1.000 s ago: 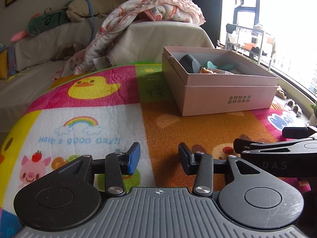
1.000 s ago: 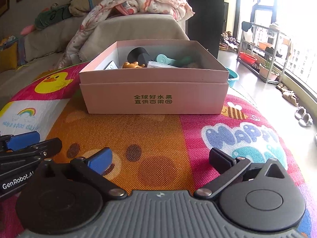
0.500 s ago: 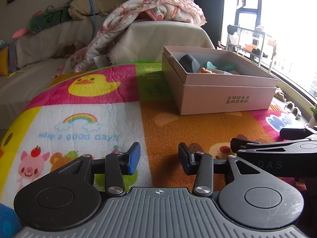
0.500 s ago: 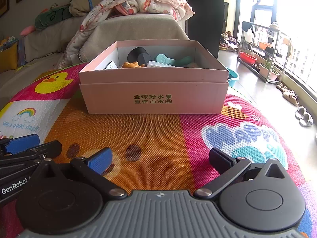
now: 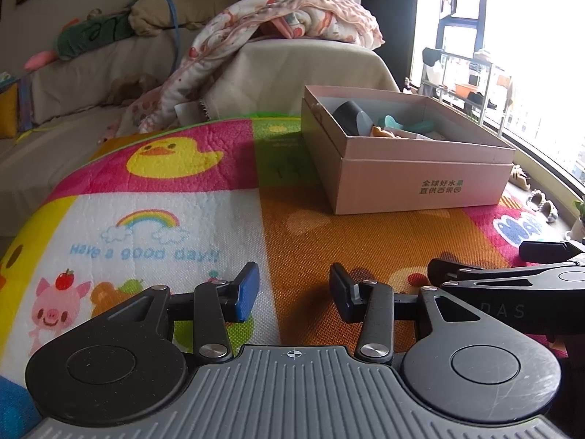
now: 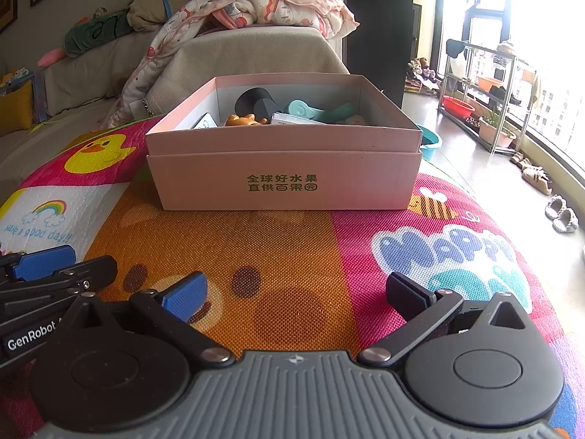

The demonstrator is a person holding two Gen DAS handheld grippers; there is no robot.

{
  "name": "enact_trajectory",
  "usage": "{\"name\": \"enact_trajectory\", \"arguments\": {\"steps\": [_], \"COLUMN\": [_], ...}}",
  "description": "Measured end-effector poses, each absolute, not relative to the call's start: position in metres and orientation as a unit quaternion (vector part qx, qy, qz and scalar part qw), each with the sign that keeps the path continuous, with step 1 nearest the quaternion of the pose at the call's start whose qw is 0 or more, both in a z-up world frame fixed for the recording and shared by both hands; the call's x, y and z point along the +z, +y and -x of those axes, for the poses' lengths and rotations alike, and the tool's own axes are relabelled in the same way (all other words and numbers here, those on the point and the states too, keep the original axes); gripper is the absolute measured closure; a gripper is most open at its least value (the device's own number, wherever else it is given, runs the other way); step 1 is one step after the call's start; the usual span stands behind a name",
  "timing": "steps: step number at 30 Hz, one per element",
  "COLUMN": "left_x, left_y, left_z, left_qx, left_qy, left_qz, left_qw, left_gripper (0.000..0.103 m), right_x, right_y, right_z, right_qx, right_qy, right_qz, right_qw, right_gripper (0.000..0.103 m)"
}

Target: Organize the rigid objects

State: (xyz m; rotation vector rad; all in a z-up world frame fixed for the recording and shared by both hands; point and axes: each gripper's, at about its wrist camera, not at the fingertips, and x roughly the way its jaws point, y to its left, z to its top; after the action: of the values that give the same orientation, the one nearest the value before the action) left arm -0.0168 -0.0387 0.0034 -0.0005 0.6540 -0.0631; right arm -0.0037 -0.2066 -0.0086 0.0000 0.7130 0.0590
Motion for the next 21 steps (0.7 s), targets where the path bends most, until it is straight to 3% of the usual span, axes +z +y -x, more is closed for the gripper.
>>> {"name": "enact_trajectory", "arguments": {"steps": [21], "left_x": [0.0032], "left_y": [-0.0371], "left_z": [0.0165], "left_qx": [-0.033], "left_qy": [0.321], "left_qz": [0.006], "left_qw": [0.947], "left_gripper": [0.056], "right_x": [-0.0086], "right_y": [-0.2064], "right_z": [0.0034], "right_qx": [0.028], "right_qy": [0.349], "right_qz": [0.002], "right_qw": [0.937], "right_gripper": [0.0]}}
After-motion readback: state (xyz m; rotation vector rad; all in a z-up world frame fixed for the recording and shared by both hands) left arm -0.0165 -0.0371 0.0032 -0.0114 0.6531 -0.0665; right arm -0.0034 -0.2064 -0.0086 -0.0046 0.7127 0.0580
